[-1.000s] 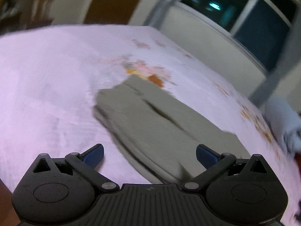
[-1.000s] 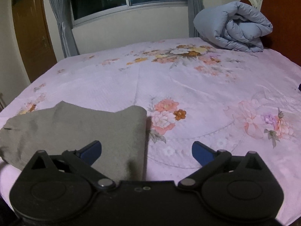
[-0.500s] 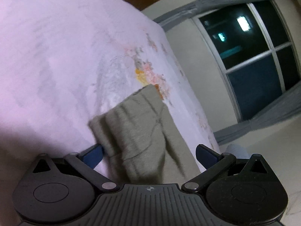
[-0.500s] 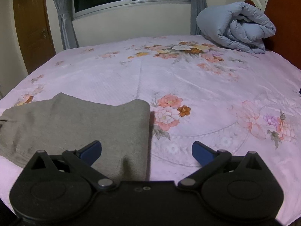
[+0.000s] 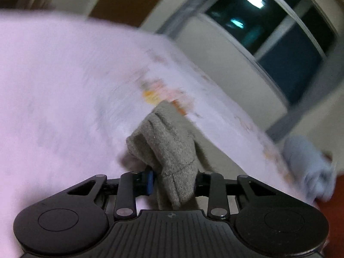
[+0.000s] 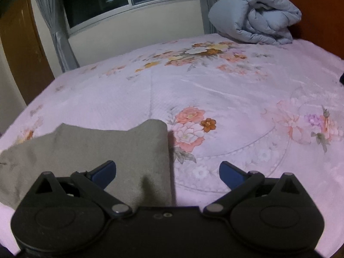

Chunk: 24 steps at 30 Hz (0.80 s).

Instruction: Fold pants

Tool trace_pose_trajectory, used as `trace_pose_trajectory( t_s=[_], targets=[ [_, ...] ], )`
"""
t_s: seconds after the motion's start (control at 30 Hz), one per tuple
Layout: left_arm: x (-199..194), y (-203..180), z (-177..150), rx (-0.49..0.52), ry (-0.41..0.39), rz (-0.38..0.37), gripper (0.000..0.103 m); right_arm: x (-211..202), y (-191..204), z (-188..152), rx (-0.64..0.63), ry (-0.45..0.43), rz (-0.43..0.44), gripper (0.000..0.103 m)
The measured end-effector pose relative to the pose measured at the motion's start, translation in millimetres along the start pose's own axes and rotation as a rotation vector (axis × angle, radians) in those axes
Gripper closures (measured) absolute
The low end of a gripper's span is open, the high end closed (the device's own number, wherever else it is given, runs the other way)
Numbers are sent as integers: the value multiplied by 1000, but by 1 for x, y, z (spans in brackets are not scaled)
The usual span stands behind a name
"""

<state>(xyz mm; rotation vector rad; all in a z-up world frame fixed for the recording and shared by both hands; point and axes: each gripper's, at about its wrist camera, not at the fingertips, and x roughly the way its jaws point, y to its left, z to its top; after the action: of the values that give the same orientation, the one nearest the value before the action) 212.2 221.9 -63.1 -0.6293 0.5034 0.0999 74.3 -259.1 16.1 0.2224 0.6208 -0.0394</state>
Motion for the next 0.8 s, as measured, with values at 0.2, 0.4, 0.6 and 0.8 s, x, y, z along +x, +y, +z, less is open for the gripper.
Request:
trace_pose_trajectory(
  t_s=[0.2, 0.4, 0.6, 0.8],
  targets=[
    [-31, -100, 17, 327, -90, -47, 72, -11, -16, -3, 31, -17, 5, 6],
    [-41, -230, -14, 651, -104, -189, 72, -27, -51, -10, 111, -42, 1, 6],
    [-32, -341, -125, 965, -3, -407, 72, -46, -98, -18, 215, -63, -30, 6],
    [-23, -351, -245, 1126, 111, -415, 64, -55, -129, -26, 289, -64, -57, 6]
  ],
)
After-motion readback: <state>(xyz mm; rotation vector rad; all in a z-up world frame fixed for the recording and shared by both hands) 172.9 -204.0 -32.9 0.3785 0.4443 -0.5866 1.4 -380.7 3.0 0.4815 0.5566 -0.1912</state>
